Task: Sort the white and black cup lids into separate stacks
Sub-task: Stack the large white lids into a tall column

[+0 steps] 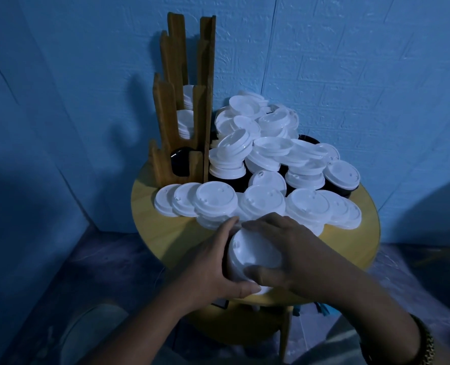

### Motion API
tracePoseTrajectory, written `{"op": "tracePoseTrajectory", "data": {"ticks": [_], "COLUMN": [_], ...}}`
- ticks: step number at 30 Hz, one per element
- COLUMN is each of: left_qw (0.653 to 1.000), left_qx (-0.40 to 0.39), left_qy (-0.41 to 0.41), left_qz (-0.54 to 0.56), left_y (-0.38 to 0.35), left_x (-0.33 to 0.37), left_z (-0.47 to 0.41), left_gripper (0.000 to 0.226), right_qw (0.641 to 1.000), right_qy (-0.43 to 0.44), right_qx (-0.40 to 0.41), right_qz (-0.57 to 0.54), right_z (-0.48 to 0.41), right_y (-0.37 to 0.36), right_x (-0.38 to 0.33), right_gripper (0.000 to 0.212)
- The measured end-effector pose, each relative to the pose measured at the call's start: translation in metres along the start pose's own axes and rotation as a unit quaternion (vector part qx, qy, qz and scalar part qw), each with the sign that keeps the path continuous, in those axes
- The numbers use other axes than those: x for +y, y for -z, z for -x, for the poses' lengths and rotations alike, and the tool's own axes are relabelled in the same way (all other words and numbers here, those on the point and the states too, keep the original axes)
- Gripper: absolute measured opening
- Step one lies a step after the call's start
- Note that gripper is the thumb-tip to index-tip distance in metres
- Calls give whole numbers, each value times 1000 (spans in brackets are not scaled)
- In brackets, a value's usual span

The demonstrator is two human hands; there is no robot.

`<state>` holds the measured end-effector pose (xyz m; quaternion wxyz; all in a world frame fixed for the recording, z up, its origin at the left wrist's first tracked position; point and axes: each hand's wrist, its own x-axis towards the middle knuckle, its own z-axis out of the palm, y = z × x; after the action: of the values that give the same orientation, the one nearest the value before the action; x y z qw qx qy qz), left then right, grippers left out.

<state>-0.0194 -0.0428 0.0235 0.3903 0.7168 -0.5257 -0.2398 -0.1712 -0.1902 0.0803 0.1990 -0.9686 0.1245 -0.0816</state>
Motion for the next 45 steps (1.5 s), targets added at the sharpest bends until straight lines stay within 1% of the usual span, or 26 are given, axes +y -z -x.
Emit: {"op": "tracePoseTrajectory", "data": {"ticks": [3, 5, 7, 8, 9, 10, 11, 12, 13, 14, 16, 17, 19, 21, 23, 26, 28, 29, 30, 33, 34, 37, 40, 41, 45], "left_qw": [1000, 1000, 1000, 1000, 1000, 1000, 1000, 1000, 1000, 1000, 1000, 1000, 1000, 1000, 1000, 1000, 1000, 1000, 1000, 1000, 1000, 1000, 1000, 1000, 1000], "left_qx": [-2, 1, 3, 2, 1, 0, -2, -5, -9, -12, -17, -20, -24, -22, -18, -14, -9, -6, -4, 0, 0, 1, 3, 4, 4], "left_qy": [-18, -18, -15, -10, -6, -4, -4, -3, -3, -3, -3, -3, -5, 3, 3, -1, -3, -4, -6, -10, -7, -6, -5, -3, -1], "left_qz": [-1, -3, -6, -7, -5, -3, -2, 0, 1, 3, 7, 11, 20, 18, 10, 6, 8, 8, 6, 2, 2, -9, -18, -18, -14], "left_y": [1, 2, 1, 1, 1, 2, 1, 1, 1, 1, 2, 3, 3, 3, 3, 3, 3, 2, 2, 1, 1, 0, 0, 0, -1], "left_x": [1, 1, -1, 0, 0, 0, 0, 1, 1, 1, 2, 3, 3, 3, 4, 5, 4, 4, 3, 5, 5, 5, 5, 5, 4], "left_z": [0, 0, -1, -1, -1, -1, -1, -1, -1, -1, -1, -1, 0, 1, 1, 1, 1, 1, 1, 1, 0, 0, 0, 0, -1], "left_gripper": [93, 91, 93, 95, 96, 95, 94, 93, 91, 90, 90, 92, 96, 99, 93, 88, 90, 90, 91, 94, 96, 101, 102, 101, 97], "right_qw": [999, 998, 1000, 1000, 998, 995, 991, 989, 988, 986, 982, 980, 977, 974, 976, 982, 987, 989, 991, 986, 985, 993, 994, 993, 978], "right_qy": [-10, -9, -2, -4, -11, -18, -25, -36, -55, -80, -111, -117, -126, -126, -128, -124, -107, -95, -86, -77, -77, -65, -71, -81, -111], "right_qx": [25, 12, -3, 13, 49, 95, 128, 132, 105, 58, -29, -56, -81, -85, -68, 8, 52, 53, 37, -60, -70, -57, -75, -72, -19], "right_qz": [43, 62, 26, -13, -39, -32, 6, 56, 102, 134, 150, 150, 155, 167, 165, 140, 108, 98, 95, 131, 135, 83, 42, 53, 175], "right_z": [3, 5, 5, 3, -1, -8, -16, -26, -35, -44, -59, -64, -72, -76, -77, -65, -44, -31, -19, 2, 4, 2, 0, 0, 0], "right_y": [-7, -6, 2, 8, 15, 23, 30, 36, 42, 45, 49, 50, 47, 43, 41, 47, 53, 54, 52, 33, 26, 17, 21, 21, 11], "right_x": [-7, -7, -4, -1, 4, 10, 17, 22, 24, 27, 28, 27, 27, 28, 29, 23, 9, 0, -8, -25, -25, -24, -24, -27, -41], "right_gripper": [77, 79, 81, 79, 75, 70, 66, 64, 66, 71, 80, 82, 83, 82, 83, 84, 91, 97, 101, 98, 96, 96, 96, 94, 89]}}
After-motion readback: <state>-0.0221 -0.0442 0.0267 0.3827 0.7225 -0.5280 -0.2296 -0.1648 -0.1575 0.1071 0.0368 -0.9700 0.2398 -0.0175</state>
